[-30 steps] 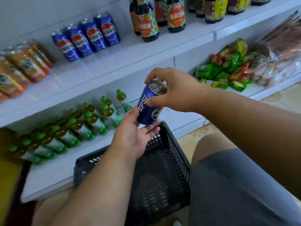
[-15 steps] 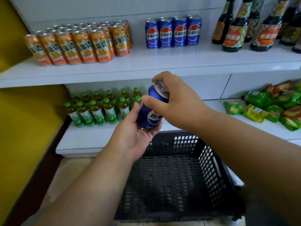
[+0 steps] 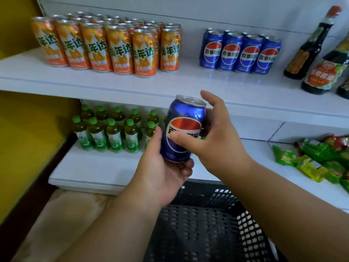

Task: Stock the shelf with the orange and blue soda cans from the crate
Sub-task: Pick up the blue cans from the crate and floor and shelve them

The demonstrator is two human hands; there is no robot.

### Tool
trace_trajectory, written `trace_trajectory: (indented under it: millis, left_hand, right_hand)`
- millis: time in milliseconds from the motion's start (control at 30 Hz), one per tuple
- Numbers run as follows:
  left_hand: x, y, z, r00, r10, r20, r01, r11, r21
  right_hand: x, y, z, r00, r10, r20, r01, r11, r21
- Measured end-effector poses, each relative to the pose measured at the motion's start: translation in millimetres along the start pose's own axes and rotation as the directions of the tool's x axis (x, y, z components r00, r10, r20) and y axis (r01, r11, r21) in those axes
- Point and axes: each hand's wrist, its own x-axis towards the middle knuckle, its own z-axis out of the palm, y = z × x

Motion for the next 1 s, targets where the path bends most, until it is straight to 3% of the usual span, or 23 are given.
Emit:
trace_trajectory:
  millis: [300,467,600,800,1000]
  left_hand:
    - [20,22,32,0.991,0.092,-0.102,-0.091,0.996,0.005]
    - [35,26,76,0.995,0.096,-0.001,-0.095,0.992,-0.081]
    - [47,31,88,0.992,0.117,0.048,-0.113,0.991,-0.077]
    - [63,43,101,0.986,0.163,0.047,-0.145,0.953,-0.268]
    - [82,43,100,0.984,0.173,0.049,-0.144,0.923,-0.358]
  right_hand:
    - [20,-6,10,0.995,0.040,-0.089,-0.044,0.998,-0.048]
    - [48,-15,-19,0.990,0.029,-0.139,-0.051,0.987,-0.154]
    - [86,-16,-47,0.978,0.041,-0.207,-0.064,0.992,-0.106]
    - [154,2,-65,0.943,0.093,-0.320,-0.122,0.990,-0.073]
    - [203,16,-61,0.938,0.119,-0.326,-0.165,0.979,-0.117]
